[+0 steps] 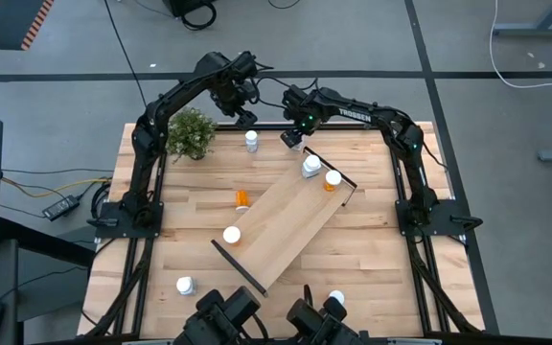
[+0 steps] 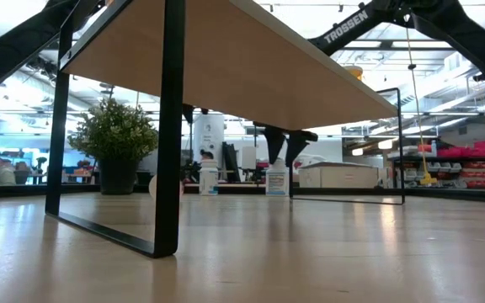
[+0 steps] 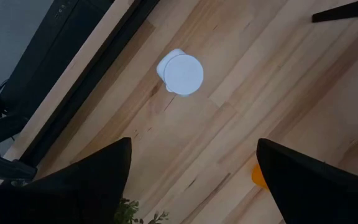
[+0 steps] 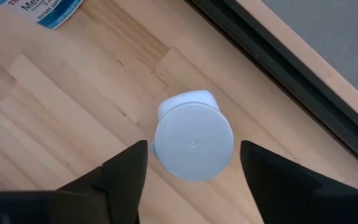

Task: Pick and place medicine bottles onto shelf by color
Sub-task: Put the top right white pill bottle on the shelf, then put the white pill bottle on the shelf

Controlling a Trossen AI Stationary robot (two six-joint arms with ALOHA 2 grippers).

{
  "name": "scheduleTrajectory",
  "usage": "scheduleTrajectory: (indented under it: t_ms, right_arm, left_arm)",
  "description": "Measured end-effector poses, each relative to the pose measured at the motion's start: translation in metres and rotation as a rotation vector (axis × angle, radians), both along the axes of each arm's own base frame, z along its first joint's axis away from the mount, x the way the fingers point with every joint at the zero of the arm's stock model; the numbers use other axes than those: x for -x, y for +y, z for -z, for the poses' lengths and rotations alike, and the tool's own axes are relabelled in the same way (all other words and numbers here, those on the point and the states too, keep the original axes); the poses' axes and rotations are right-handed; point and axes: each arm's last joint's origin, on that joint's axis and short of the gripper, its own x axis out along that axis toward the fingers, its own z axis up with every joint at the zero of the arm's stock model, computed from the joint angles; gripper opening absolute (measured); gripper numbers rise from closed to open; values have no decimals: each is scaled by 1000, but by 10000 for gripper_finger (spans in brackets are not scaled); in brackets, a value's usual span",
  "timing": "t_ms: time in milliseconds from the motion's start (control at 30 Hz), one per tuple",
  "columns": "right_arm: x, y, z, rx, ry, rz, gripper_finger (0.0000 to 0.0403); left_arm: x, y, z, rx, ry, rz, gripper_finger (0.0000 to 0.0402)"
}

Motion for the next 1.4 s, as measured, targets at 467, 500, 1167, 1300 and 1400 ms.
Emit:
scheduleTrajectory:
  t_ms: [467,500,1167,1300,1400]
  right_arm:
    - [4,3,16,-21,27,-16,183]
    - [4,3,15,-20,26,-15,177]
    - [13,4,-8,-51,-49,-41,200]
    - [8,0,-11,0,-90,-30,279]
    - [1,-1,-11,51,-131,-7,323]
  left_arm:
    - [0,0,0,0,1,0,353]
    - [0,0,0,0,1,0,353]
    - [1,0,0,3,6,12,353]
    - [1,0,0,3,6,12,353]
    - [1,0,0,3,6,11,353]
